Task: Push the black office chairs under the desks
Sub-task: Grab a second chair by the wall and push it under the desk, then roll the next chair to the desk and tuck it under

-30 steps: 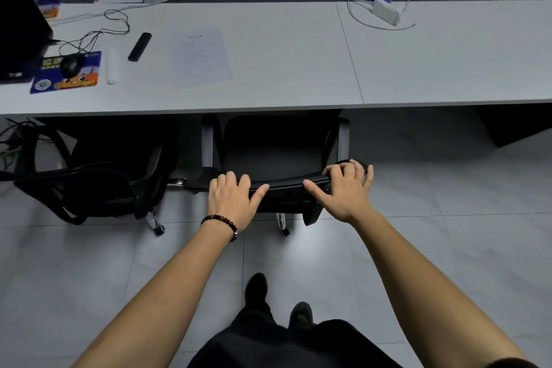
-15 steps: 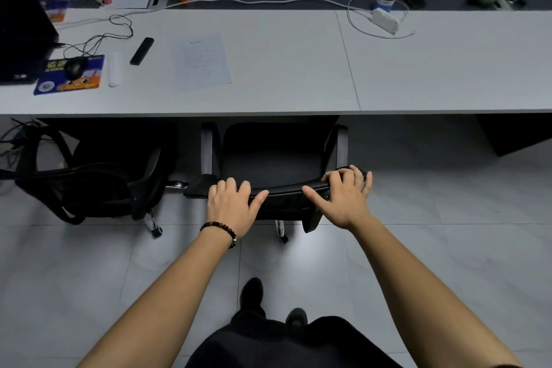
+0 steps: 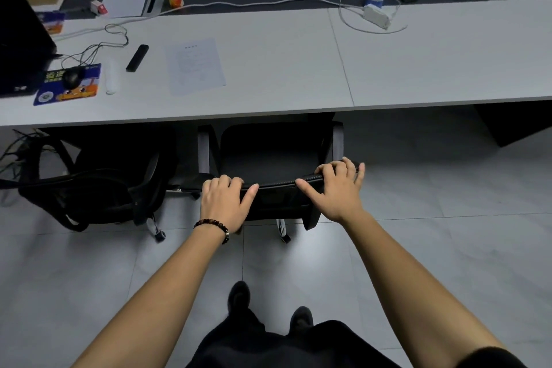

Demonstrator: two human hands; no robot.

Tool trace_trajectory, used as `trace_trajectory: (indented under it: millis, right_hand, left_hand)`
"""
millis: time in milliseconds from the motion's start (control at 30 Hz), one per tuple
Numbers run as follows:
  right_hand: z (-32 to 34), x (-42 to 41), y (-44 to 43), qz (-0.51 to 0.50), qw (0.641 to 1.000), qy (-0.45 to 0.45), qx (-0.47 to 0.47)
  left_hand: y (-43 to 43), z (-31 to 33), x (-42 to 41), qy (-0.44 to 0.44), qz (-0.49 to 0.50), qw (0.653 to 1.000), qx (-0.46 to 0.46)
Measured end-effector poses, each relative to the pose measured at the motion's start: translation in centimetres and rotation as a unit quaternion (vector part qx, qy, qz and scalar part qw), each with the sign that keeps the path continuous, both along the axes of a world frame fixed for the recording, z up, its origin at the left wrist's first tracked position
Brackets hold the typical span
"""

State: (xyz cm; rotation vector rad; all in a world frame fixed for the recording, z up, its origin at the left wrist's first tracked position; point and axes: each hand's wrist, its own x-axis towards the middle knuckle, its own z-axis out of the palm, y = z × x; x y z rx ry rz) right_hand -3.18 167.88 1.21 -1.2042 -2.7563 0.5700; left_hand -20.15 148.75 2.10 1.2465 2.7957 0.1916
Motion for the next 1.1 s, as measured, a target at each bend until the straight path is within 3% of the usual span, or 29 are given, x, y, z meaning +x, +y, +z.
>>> trace_trajectory:
  millis: [133,267,367,467,633,867,1100]
  right_hand:
    - [1.4,0.5,-1.1,-0.011,0.999,0.045,-0.018]
    - [2.7,2.7,-6.9,-0.127,0.976,0.150,-0.093]
    - [1.7,5.4,-14.1,-0.235,0.951,0.149,-0.130]
    - [-0.4,7.9,-22.4,-0.332,0.923,0.089,-0.175]
    - [0.3,11.0,-32.4,-0.463,0.866,0.058,-0.178]
    - [8.1,17.0,-41.7,-0.648,0.744,0.160,-0.024]
    - [7.8,22.9,-60.7,-0.770,0.594,0.227,0.047]
  left_hand:
    - [-1.5,1.3,-0.5,-0.039,-0.014,0.992,0.115]
    - [-4.7,2.1,-0.1,-0.130,-0.011,0.976,0.173]
    - [-7.5,1.2,-0.1,-0.228,-0.056,0.963,0.130]
    - [-10.0,-1.0,-0.6,-0.327,-0.122,0.935,0.060]
    - [-10.6,-2.2,0.2,-0.370,-0.244,0.896,-0.035]
    - [-7.6,4.8,9.9,-0.385,-0.441,0.810,0.029]
    - [-18.9,8.0,23.3,-0.405,-0.571,0.713,0.037]
